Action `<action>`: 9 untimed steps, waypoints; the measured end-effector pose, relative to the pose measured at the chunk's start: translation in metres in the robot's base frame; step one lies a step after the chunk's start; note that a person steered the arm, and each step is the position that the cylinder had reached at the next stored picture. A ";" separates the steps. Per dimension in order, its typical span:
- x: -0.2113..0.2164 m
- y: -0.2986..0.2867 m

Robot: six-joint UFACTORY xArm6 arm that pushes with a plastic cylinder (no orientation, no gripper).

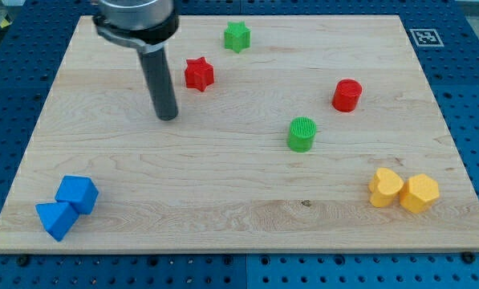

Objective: Move the red star to center left

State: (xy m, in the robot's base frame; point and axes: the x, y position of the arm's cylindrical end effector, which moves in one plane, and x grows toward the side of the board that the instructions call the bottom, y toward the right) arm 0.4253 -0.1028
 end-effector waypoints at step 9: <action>-0.090 -0.007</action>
State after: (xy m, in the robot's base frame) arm 0.3352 -0.1100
